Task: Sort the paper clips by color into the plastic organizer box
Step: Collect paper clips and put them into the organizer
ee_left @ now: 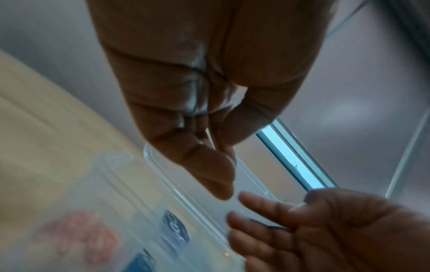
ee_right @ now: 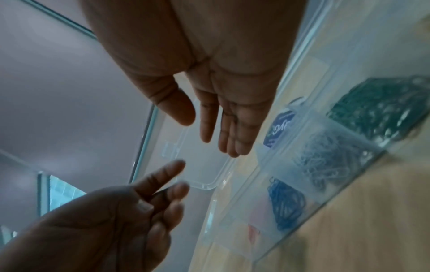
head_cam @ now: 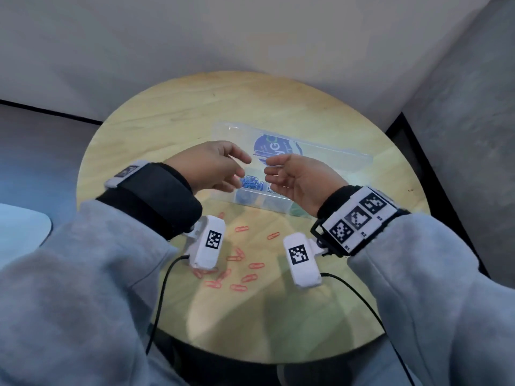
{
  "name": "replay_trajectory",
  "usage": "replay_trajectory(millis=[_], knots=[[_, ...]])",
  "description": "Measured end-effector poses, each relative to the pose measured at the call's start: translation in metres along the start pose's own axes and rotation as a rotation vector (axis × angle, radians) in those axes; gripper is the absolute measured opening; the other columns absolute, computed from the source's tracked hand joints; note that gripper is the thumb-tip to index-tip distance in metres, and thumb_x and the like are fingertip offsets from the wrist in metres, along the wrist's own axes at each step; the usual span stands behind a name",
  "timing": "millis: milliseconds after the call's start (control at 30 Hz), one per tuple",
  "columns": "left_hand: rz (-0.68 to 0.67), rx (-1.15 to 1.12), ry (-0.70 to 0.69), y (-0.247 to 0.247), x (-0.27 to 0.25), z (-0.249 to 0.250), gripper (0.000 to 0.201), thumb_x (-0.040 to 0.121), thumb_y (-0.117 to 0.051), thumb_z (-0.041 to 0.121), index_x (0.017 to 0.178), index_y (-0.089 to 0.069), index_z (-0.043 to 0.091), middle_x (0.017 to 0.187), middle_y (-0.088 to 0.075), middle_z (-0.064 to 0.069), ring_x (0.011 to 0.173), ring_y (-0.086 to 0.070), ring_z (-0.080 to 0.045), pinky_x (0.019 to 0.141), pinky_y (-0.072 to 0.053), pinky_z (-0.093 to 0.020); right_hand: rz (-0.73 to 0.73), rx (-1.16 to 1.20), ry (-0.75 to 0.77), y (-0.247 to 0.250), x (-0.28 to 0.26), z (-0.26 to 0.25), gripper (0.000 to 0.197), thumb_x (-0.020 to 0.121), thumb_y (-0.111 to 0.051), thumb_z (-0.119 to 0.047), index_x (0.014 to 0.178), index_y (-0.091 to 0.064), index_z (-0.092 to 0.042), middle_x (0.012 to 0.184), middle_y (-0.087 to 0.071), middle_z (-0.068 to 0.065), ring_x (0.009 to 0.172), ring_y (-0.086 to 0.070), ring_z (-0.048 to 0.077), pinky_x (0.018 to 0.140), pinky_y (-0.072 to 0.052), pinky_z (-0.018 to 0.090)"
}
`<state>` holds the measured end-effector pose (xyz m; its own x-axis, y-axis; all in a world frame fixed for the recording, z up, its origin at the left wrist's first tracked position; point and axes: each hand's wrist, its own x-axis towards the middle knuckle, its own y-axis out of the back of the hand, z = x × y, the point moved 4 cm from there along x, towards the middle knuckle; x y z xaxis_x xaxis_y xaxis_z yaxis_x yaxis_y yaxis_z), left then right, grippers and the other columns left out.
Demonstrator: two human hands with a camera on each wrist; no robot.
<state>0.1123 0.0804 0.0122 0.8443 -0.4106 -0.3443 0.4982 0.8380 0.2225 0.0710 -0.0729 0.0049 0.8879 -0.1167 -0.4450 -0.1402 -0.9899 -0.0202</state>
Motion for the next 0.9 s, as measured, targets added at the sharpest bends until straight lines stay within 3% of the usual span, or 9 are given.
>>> replay_trajectory(millis=[100, 200, 300, 400, 500, 567, 767, 900], knots=[[0.025, 0.465, 0.047, 0.009, -0.011, -0.010, 0.018, 0.087, -0.049, 0.008, 0.089, -0.063, 0.019, 0.079, -0.062, -0.004, 0.066, -0.057, -0.017, 0.059, -0.047, -0.022, -0.028, -0.168, 0.072, 0.009, -0.011, 0.002, 0.026, 0.091, -0.039, 0.004, 0.083, -0.057, -0.014, 0.082, -0.058, 0.004, 0.072, -0.056, 0.015, 0.068, -0.047, 0.027], [0.062, 0.824, 0.123, 0.012, -0.020, -0.027, 0.017, 0.082, -0.055, 0.017, 0.094, -0.067, 0.016, 0.074, -0.061, 0.002, 0.073, -0.055, -0.018, 0.067, -0.041, -0.024, -0.026, -0.521, 0.115, 0.019, -0.021, 0.016, 0.023, 0.090, -0.045, -0.003, 0.081, -0.059, -0.021, 0.081, -0.061, 0.000, 0.071, -0.057, 0.015, 0.063, -0.047, 0.026], [0.033, 1.019, 0.194, 0.001, -0.021, -0.044, 0.022, 0.083, -0.059, 0.024, 0.103, -0.067, 0.016, 0.094, -0.063, -0.001, 0.083, -0.054, -0.019, 0.069, -0.039, -0.024, -0.060, -0.877, 0.071, 0.024, -0.027, 0.038, 0.018, 0.089, -0.051, -0.012, 0.080, -0.058, -0.026, 0.079, -0.061, -0.005, 0.074, -0.057, 0.012, 0.067, -0.047, 0.024], [0.023, 1.082, 0.215, -0.007, -0.016, -0.055, 0.025, 0.086, -0.056, 0.025, 0.106, -0.064, 0.013, 0.101, -0.064, -0.005, 0.083, -0.053, -0.022, 0.067, -0.038, -0.025, -0.086, -1.149, 0.017, 0.023, -0.028, 0.061, 0.013, 0.085, -0.054, -0.017, 0.088, -0.060, -0.028, 0.088, -0.058, -0.009, 0.080, -0.055, 0.009, 0.074, -0.046, 0.023], [0.030, 1.113, 0.179, -0.015, -0.010, -0.055, 0.023, 0.086, -0.055, 0.024, 0.105, -0.062, 0.013, 0.101, -0.064, -0.006, 0.084, -0.053, -0.023, 0.066, -0.036, -0.024, -0.042, -1.249, 0.047, 0.018, -0.024, 0.069, 0.024, 0.082, -0.055, -0.016, 0.100, -0.058, -0.032, 0.101, -0.054, -0.010, 0.093, -0.055, 0.011, 0.078, -0.046, 0.024], [0.038, 1.111, 0.166, -0.019, -0.006, -0.056, 0.022, 0.084, -0.055, 0.022, 0.104, -0.061, 0.016, 0.103, -0.065, -0.005, 0.087, -0.056, -0.023, 0.067, -0.038, -0.025, -0.086, -1.346, 0.084, 0.012, -0.020, 0.070, 0.031, 0.082, -0.055, -0.011, 0.108, -0.057, -0.028, 0.107, -0.051, -0.007, 0.099, -0.052, 0.015, 0.085, -0.047, 0.026], [-0.016, 1.107, 0.198, -0.027, 0.000, -0.061, 0.020, 0.083, -0.056, 0.018, 0.102, -0.062, 0.016, 0.103, -0.067, -0.004, 0.096, -0.063, -0.023, 0.066, -0.039, -0.023, -0.133, -1.468, 0.170, 0.003, -0.010, 0.075, 0.014, 0.084, -0.051, -0.008, 0.088, -0.051, -0.022, 0.097, -0.050, -0.002, 0.090, -0.053, 0.020, 0.078, -0.047, 0.030], [-0.030, 1.084, 0.222, -0.027, 0.001, -0.061, 0.021, 0.082, -0.057, 0.016, 0.101, -0.066, 0.014, 0.103, -0.069, -0.005, 0.097, -0.065, -0.023, 0.067, -0.041, -0.022, -0.134, -1.477, 0.183, 0.002, -0.013, 0.076, 0.007, 0.090, -0.046, -0.017, 0.093, -0.053, -0.019, 0.108, -0.054, 0.003, 0.090, -0.052, 0.022, 0.077, -0.044, 0.030]])
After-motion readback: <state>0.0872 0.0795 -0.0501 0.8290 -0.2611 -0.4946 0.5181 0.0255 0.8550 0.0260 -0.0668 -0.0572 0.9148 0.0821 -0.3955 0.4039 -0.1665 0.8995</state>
